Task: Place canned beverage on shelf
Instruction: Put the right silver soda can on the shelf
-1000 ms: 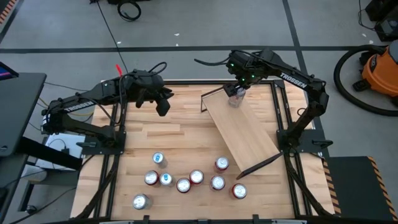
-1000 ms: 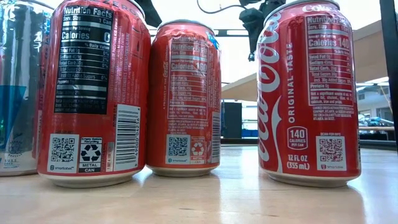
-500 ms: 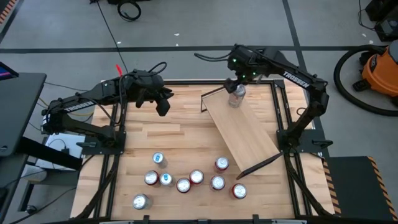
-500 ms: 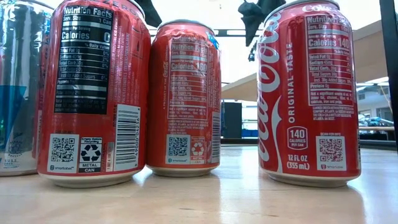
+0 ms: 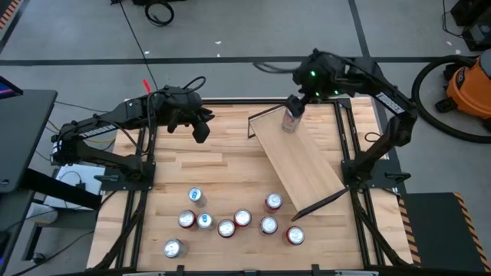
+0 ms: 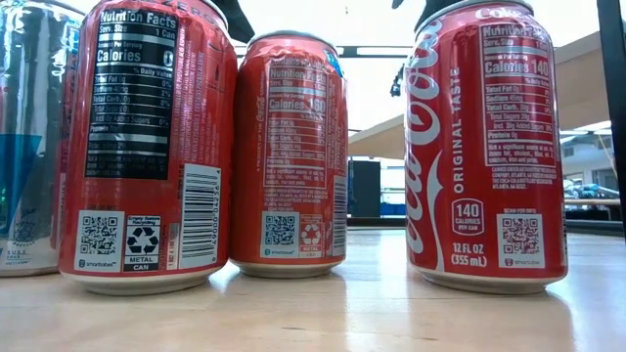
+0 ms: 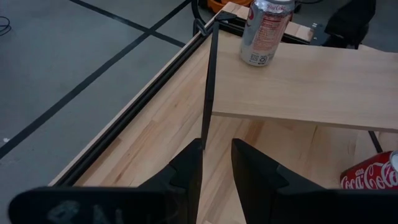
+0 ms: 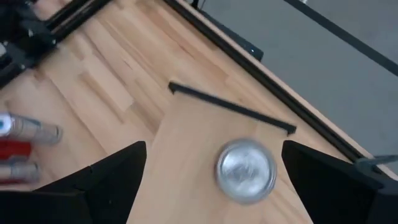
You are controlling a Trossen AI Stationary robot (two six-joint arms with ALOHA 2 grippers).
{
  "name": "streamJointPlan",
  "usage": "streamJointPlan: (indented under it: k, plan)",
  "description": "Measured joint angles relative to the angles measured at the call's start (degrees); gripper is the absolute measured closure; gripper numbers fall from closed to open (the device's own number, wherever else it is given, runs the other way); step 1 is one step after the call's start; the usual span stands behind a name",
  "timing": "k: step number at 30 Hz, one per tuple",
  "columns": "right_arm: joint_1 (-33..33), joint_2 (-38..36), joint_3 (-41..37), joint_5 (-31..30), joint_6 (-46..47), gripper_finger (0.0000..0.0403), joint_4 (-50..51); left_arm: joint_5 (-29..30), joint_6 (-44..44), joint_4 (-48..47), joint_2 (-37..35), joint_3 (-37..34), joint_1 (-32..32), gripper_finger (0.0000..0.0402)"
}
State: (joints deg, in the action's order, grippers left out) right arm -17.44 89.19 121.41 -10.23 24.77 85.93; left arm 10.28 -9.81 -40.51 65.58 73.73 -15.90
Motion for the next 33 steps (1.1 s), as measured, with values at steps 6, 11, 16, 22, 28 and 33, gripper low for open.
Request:
streamJointPlan:
  k: [6, 11, 16, 22, 28, 33]
  plan:
    - [6.09, -1.26, -4.46, -5.31, 7.66, 0.0018, 3.82, 0.02, 0.44, -0.02, 0.00, 0.00, 0.00, 0.0308]
    - [10.78, -4.75, -11.02, -7.65, 12.91, 0.0018, 3.85, 0.02, 0.11, -0.38, 0.00, 0.00, 0.00, 0.0308]
    - [13.44, -10.67, -21.37, -10.03, 17.70, 0.0023, 2.41, 0.02, 0.13, -0.32, 0.00, 0.00, 0.00, 0.0308]
    - [12.55, -16.84, -34.58, -11.16, 19.64, 0.0030, -5.45, 0.02, 0.13, 0.19, 0.00, 0.00, 0.00, 0.0308]
    - [10.06, -18.38, -44.05, -10.87, 17.75, 0.0031, -11.82, 0.02, 0.13, 0.33, 0.00, 0.00, 0.00, 0.0308]
    - [7.69, -18.39, -49.11, -10.78, 14.92, 0.0031, -16.06, 0.02, -0.24, 0.31, 0.00, 0.00, 0.00, 0.0308]
